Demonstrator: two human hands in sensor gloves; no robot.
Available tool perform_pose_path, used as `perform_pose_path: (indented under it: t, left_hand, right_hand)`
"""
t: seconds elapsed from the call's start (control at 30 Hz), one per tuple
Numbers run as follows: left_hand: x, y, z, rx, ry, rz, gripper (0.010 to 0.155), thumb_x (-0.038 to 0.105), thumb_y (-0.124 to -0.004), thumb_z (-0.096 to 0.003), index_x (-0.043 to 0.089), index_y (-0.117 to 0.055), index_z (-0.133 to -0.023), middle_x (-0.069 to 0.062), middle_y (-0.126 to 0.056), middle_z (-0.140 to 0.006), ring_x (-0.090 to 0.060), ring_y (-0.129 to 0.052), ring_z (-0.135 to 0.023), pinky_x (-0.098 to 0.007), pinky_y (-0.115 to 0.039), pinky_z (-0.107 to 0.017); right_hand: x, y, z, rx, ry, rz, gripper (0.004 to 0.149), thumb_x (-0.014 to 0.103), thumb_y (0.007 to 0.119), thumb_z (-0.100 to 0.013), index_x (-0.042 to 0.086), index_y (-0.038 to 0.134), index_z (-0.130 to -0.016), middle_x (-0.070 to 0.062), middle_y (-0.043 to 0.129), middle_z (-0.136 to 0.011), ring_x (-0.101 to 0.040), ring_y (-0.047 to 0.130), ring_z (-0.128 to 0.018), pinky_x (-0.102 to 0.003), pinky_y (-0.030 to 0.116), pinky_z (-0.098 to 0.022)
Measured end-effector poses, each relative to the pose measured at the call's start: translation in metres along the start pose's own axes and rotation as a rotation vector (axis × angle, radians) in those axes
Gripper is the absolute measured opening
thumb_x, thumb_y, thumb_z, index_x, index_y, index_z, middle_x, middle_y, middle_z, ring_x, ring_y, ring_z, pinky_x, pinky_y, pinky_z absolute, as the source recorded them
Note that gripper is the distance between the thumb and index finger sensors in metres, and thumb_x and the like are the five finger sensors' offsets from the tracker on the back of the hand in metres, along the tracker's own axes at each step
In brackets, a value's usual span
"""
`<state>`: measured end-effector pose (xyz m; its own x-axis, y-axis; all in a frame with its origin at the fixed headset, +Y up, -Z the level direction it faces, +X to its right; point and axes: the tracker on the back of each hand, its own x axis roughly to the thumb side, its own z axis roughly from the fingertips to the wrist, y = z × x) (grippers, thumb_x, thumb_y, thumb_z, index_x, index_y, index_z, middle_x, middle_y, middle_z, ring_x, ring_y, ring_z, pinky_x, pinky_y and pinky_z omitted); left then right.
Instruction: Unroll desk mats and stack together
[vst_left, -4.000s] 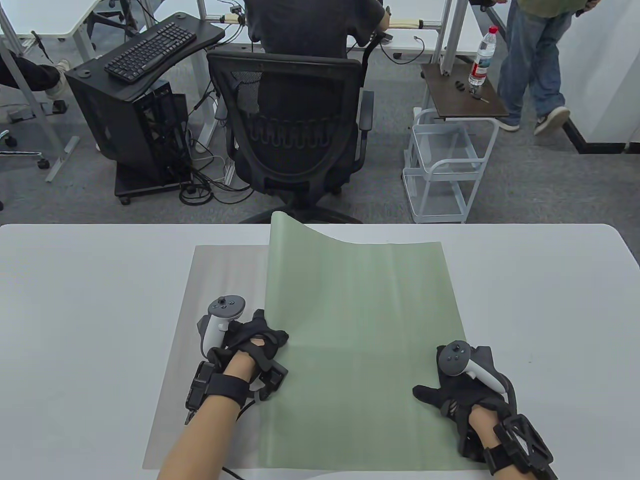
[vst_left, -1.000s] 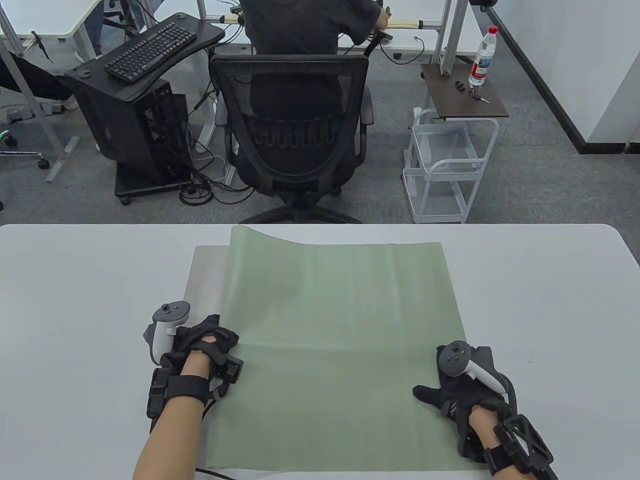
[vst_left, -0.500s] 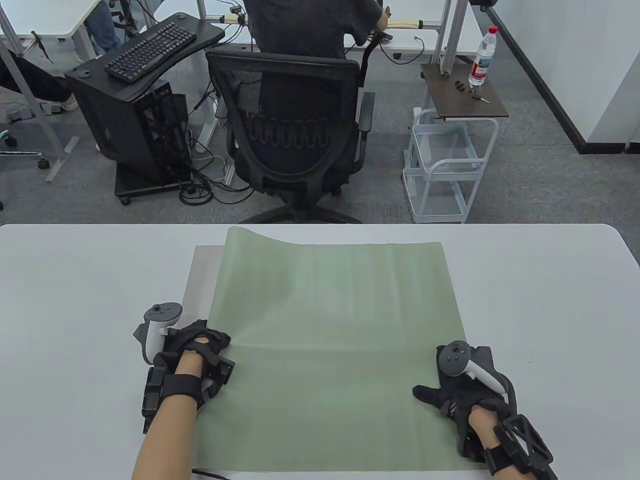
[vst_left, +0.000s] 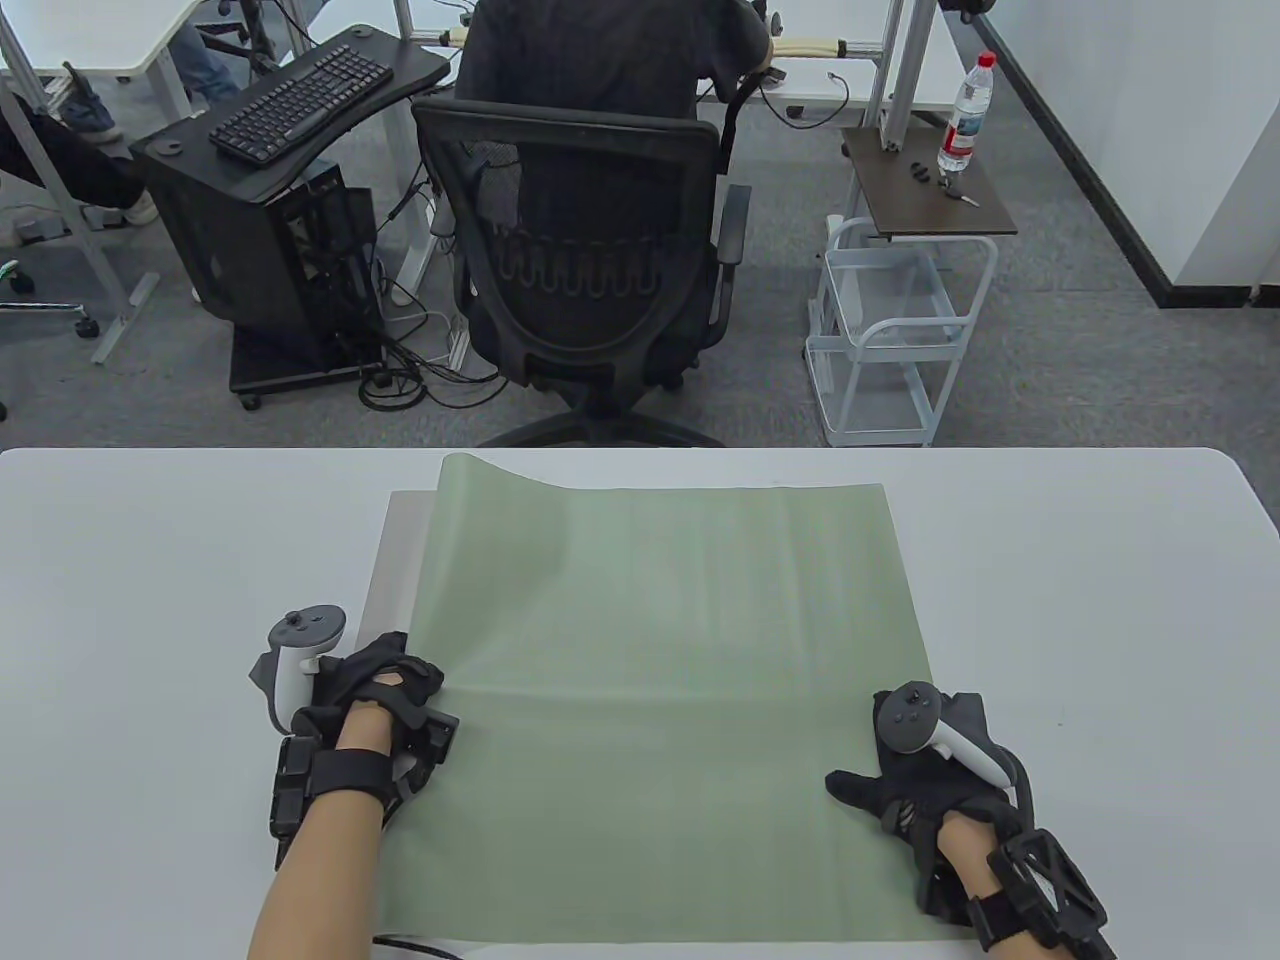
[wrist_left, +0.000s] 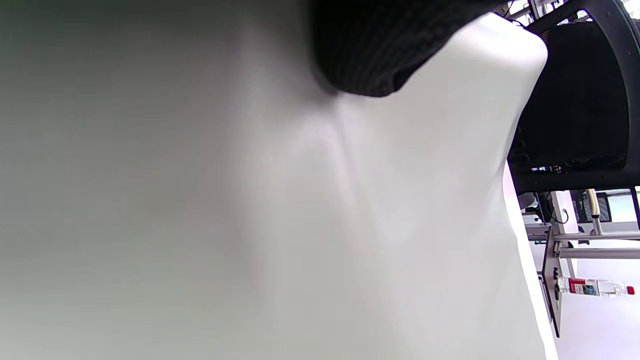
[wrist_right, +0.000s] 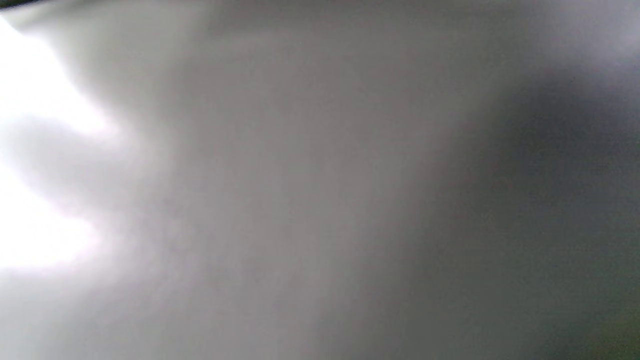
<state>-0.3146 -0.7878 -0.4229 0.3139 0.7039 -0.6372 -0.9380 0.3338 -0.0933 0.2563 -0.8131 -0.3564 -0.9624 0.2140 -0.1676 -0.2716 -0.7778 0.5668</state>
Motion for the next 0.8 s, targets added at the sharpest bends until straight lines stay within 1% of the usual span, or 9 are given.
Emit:
perform_pose_path:
  t: [0.3,0.33,0.47,0.53,0.6,0.63,0.67,0.73,0.8]
  left_hand:
    - [-0.002,0.018,-0.001,0.036,0.025,0.019,0.069,0.023,-0.084,-0.0431,0.020,-0.045,-0.100,-0.008,-0.070,-0.098,-0.028,-0.094,-0.070,-0.048,-0.082,-0.053]
    - [0.000,0.024,-0.002,0.049,0.029,0.003,0.068,0.024,-0.084,-0.0431,0.020,-0.047,-0.099,-0.007,-0.071,-0.097,-0.027,-0.095,-0.069,-0.047,-0.083,-0.053]
    - [0.005,0.029,-0.005,0.049,0.066,-0.031,0.067,0.026,-0.087,-0.0420,0.020,-0.051,-0.098,-0.006,-0.073,-0.094,-0.026,-0.096,-0.067,-0.047,-0.084,-0.052]
    - [0.009,0.030,-0.011,0.027,0.112,-0.109,0.067,0.028,-0.088,-0.0409,0.021,-0.054,-0.097,-0.005,-0.074,-0.092,-0.025,-0.095,-0.064,-0.046,-0.083,-0.051]
    - [0.013,0.030,-0.017,-0.056,0.165,-0.159,0.065,0.034,-0.088,-0.0411,0.024,-0.056,-0.097,-0.002,-0.075,-0.086,-0.020,-0.093,-0.059,-0.044,-0.083,-0.048]
    - [0.015,0.031,-0.020,-0.105,0.191,-0.168,0.063,0.038,-0.087,-0.0425,0.025,-0.057,-0.097,0.000,-0.075,-0.084,-0.020,-0.092,-0.059,-0.044,-0.082,-0.050]
    - [0.018,0.033,-0.022,-0.123,0.208,-0.179,0.060,0.044,-0.085,-0.0439,0.026,-0.059,-0.095,0.001,-0.074,-0.085,-0.020,-0.091,-0.061,-0.044,-0.081,-0.051]
    - [0.022,0.038,-0.027,-0.043,0.221,-0.216,0.054,0.051,-0.084,-0.0415,0.028,-0.070,-0.088,0.000,-0.076,-0.085,-0.021,-0.093,-0.063,-0.045,-0.082,-0.051]
    - [0.023,0.040,-0.033,-0.041,0.229,-0.203,0.053,0.050,-0.086,-0.0402,0.027,-0.072,-0.086,-0.002,-0.077,-0.088,-0.026,-0.097,-0.066,-0.046,-0.084,-0.051]
  right_hand:
    - [0.000,0.000,0.000,0.000,0.002,0.003,0.099,0.074,0.055,-0.037,0.027,-0.011,-0.094,-0.003,-0.026,-0.099,-0.036,-0.023,-0.089,-0.057,-0.003,-0.064]
    - [0.001,0.000,0.000,-0.002,0.002,0.003,0.099,0.074,0.055,-0.037,0.027,-0.011,-0.094,-0.003,-0.026,-0.099,-0.036,-0.023,-0.090,-0.057,-0.003,-0.064]
    - [0.001,0.000,0.000,0.000,0.003,0.005,0.099,0.073,0.055,-0.037,0.026,-0.011,-0.094,-0.004,-0.026,-0.099,-0.036,-0.023,-0.089,-0.057,-0.003,-0.064]
    - [0.001,0.000,0.000,-0.002,0.003,0.005,0.099,0.073,0.055,-0.037,0.026,-0.011,-0.094,-0.004,-0.026,-0.099,-0.036,-0.023,-0.090,-0.057,-0.003,-0.064]
    - [0.001,0.000,0.000,-0.002,0.004,0.006,0.099,0.073,0.055,-0.037,0.026,-0.011,-0.094,-0.004,-0.026,-0.099,-0.036,-0.023,-0.090,-0.057,-0.003,-0.064]
    - [0.001,0.000,0.000,-0.002,0.004,0.006,0.099,0.073,0.055,-0.037,0.026,-0.011,-0.094,-0.004,-0.026,-0.099,-0.036,-0.023,-0.090,-0.057,-0.003,-0.064]
    - [0.001,0.000,0.000,-0.001,0.004,0.006,0.099,0.073,0.055,-0.037,0.026,-0.011,-0.094,-0.004,-0.026,-0.099,-0.036,-0.023,-0.090,-0.057,-0.003,-0.064]
    - [0.001,0.000,0.000,-0.001,0.004,0.006,0.099,0.073,0.055,-0.038,0.026,-0.011,-0.094,-0.004,-0.026,-0.099,-0.036,-0.023,-0.090,-0.057,-0.003,-0.064]
    - [0.002,0.000,0.000,-0.001,0.004,0.007,0.099,0.073,0.055,-0.037,0.026,-0.011,-0.094,-0.004,-0.026,-0.099,-0.037,-0.023,-0.089,-0.057,-0.003,-0.064]
